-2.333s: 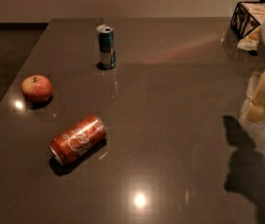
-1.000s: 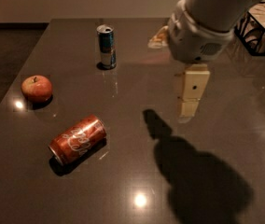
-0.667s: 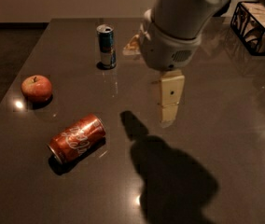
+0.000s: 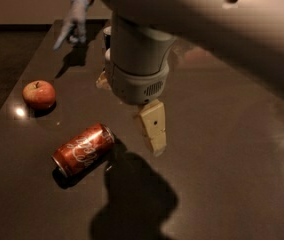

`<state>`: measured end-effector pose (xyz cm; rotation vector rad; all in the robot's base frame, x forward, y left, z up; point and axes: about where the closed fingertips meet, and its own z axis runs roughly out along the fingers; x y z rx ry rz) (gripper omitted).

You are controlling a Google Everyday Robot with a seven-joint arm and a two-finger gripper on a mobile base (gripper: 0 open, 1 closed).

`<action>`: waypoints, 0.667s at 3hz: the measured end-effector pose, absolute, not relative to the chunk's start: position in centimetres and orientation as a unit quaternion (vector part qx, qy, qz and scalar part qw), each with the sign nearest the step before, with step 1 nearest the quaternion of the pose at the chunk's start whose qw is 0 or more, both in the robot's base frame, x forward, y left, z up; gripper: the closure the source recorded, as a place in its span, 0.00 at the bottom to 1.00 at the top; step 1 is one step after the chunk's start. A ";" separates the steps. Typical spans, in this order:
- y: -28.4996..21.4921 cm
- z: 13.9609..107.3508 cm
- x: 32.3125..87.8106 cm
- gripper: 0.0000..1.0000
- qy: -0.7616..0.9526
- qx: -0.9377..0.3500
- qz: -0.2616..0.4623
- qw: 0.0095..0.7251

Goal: Place coke can upright

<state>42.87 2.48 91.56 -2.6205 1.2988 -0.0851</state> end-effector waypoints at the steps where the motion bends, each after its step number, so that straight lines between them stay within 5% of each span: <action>1: 4.3 90.5 41.8 0.00 0.409 -0.907 -0.044 0.094; 2: 4.3 90.5 41.8 0.00 0.409 -0.907 -0.044 0.094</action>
Offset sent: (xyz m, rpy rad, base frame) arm -0.0084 0.0141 -0.0130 -0.0403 -0.0076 0.0576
